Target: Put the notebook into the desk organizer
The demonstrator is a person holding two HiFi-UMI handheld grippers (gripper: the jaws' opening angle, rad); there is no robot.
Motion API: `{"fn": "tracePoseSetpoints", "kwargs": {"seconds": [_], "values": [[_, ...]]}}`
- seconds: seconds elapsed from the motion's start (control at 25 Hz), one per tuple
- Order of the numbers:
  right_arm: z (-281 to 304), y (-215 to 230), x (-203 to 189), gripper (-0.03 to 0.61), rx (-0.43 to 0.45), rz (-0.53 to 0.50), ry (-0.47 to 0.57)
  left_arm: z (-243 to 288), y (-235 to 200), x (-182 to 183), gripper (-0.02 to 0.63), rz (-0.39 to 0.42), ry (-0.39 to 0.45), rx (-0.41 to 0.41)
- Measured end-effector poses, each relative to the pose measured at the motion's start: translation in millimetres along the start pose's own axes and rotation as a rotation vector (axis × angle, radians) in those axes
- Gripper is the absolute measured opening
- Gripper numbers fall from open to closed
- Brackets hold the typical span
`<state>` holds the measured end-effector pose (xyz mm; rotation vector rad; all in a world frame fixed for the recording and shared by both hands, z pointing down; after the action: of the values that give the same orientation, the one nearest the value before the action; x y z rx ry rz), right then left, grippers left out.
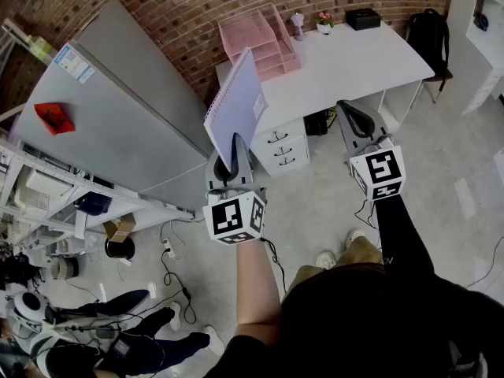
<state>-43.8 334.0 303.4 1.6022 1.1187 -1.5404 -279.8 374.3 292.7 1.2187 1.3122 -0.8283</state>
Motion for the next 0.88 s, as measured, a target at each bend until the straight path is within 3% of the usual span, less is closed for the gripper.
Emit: {"fn": "tracePoseSetpoints", "kwargs": {"seconds": [0.4, 0.88], "values": [[-9, 13, -1, 0.021, 0.006, -0.028, 0.001, 10, 22, 6, 0.038, -0.015, 0.02, -0.027], [42, 91, -15, 0.021, 0.031, -0.039, 0.01, 104, 48, -16, 0.038, -0.011, -0.008, -0.02]]}}
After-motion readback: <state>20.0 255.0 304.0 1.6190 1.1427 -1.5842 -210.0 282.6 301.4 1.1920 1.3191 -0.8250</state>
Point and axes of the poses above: the fingertips, and each gripper's own axes: z forward along the fingers, y to its right, x out of its top, the point moved 3 cm from there along -z, backward along the fingers, and after that the axes turned 6 degrees about z, right-handed, at the moved point
